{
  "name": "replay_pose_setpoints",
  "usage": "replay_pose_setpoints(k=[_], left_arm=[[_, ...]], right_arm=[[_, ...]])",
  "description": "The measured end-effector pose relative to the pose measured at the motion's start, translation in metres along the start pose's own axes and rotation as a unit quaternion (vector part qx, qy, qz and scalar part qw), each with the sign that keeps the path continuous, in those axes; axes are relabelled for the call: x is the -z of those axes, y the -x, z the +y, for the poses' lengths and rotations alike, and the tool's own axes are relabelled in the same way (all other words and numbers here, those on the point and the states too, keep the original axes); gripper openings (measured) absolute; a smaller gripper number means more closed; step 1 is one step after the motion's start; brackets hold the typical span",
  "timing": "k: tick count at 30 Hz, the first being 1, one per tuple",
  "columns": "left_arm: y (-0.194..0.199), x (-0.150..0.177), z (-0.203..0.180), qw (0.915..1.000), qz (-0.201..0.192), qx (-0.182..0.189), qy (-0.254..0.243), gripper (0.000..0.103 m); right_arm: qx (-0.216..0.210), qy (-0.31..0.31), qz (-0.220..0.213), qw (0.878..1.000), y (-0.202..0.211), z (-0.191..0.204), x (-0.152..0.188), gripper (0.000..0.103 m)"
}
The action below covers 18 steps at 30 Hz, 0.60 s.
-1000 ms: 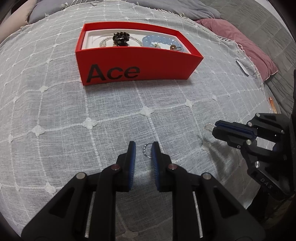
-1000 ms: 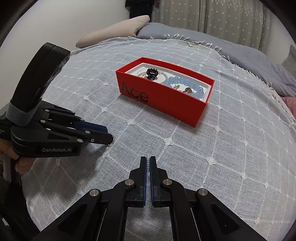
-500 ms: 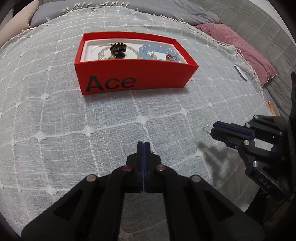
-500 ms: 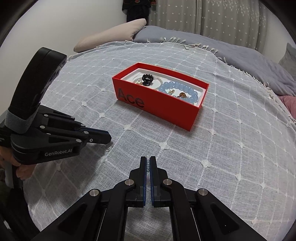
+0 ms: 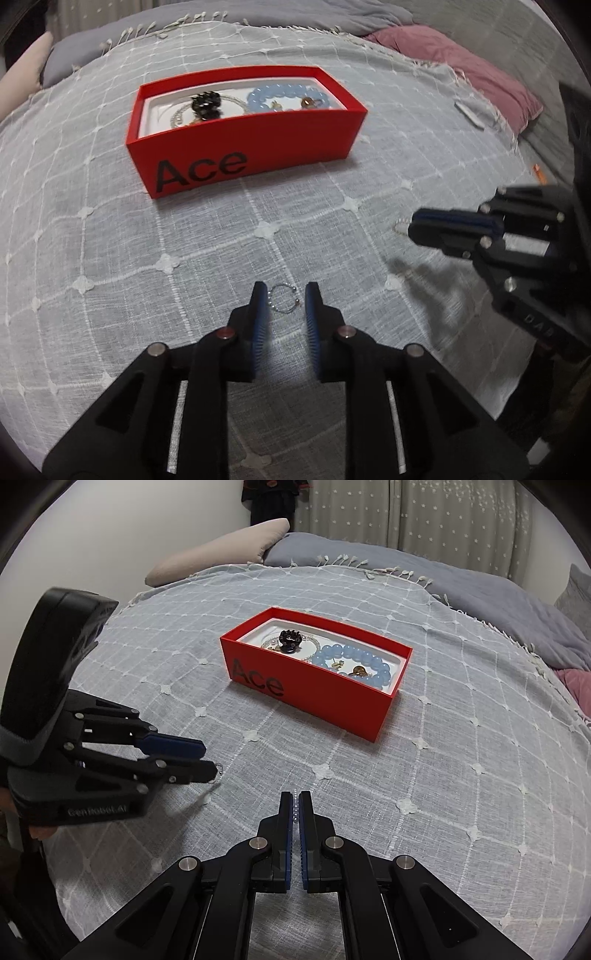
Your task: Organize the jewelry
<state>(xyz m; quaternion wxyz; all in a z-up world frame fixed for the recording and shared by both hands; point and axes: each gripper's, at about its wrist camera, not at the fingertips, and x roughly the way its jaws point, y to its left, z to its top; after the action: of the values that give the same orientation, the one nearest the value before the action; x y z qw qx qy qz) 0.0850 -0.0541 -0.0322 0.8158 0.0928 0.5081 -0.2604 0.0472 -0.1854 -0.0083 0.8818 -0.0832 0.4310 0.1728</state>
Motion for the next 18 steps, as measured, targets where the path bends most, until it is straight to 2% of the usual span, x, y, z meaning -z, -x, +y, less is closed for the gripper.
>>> replay_pose_setpoints(k=[5, 9, 10, 11, 18], left_arm=[[-0.012, 0.002, -0.008, 0.9989, 0.009, -0.037, -0.028, 0.021], [-0.013, 0.002, -0.009, 0.9978, 0.006, -0.052, -0.042, 0.019], [-0.012, 0.002, -0.009, 0.9976, 0.005, -0.054, -0.043, 0.018], [-0.011, 0.001, -0.009, 0.9976, 0.004, -0.053, -0.044, 0.004], [-0.008, 0.001, -0.002, 0.9983, 0.006, -0.049, -0.031, 0.004]], right_arm=[[0.0, -0.002, -0.001, 1.0, 0.001, -0.002, -0.001, 0.003], [-0.001, -0.002, -0.001, 1.0, 0.001, -0.002, -0.001, 0.003], [-0.001, -0.002, -0.002, 1.0, 0.002, -0.002, -0.001, 0.003], [-0.001, -0.002, -0.002, 1.0, 0.002, -0.002, -0.001, 0.003], [-0.001, -0.002, -0.006, 1.0, 0.005, -0.003, -0.002, 0.003]])
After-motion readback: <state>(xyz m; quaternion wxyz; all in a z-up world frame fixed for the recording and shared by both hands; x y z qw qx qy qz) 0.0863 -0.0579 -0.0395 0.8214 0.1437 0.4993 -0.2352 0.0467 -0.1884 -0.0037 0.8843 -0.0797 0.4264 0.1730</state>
